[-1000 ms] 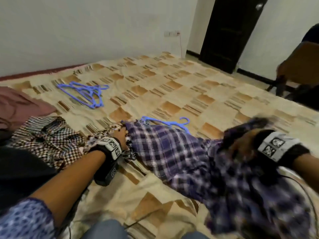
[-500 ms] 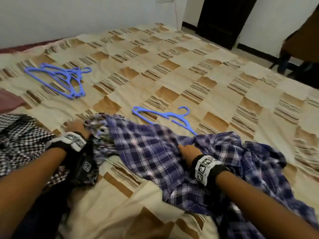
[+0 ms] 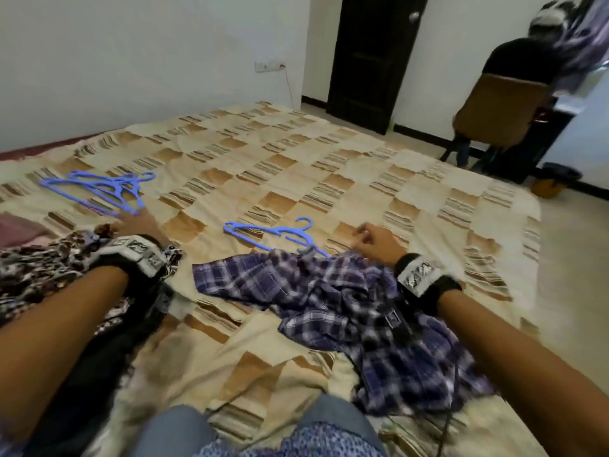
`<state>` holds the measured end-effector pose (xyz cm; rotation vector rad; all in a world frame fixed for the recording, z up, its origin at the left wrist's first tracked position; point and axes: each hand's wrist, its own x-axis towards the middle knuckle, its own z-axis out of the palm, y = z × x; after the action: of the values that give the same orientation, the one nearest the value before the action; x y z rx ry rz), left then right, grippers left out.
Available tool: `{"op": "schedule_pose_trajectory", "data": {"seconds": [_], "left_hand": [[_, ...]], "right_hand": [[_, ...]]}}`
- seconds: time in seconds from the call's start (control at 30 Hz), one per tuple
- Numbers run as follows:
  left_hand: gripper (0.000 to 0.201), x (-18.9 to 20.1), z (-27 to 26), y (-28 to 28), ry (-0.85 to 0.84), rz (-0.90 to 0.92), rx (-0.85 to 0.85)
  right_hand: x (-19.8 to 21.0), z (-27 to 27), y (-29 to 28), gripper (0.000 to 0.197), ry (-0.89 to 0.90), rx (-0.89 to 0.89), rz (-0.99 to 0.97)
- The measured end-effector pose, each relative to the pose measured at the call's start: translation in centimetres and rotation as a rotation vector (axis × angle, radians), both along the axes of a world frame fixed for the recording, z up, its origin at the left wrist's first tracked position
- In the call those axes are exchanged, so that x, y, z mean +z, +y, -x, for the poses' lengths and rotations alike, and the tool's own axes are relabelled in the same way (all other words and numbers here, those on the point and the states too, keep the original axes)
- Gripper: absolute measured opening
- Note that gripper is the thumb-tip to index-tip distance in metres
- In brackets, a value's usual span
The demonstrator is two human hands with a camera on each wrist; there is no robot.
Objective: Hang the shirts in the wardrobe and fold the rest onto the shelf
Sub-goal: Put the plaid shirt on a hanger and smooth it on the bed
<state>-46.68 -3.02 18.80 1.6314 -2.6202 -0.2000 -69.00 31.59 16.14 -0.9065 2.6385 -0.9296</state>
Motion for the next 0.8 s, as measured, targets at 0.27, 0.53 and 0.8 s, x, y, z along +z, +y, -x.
{"op": "schedule_pose_trajectory", "data": {"seconds": [0.27, 0.53, 0.8], "left_hand": [[0.055, -1.4, 5.7, 13.5, -0.074, -0.154, -0.375], [0.080, -1.9, 6.2, 18.1, -0.140, -0.393, -0.667], [0.043, 7.0, 3.3, 20.1, 0.513, -0.546, -0.809]], "right_hand": [[-11.9, -5.5, 11.6, 0.100, -0.317, 0.014, -0.651], [-0.4, -3.6, 6.6, 0.039, 0.099, 0.166, -0.197], [19.9, -6.2, 0.6, 0.026, -0.037, 0.253, 0.566]]}}
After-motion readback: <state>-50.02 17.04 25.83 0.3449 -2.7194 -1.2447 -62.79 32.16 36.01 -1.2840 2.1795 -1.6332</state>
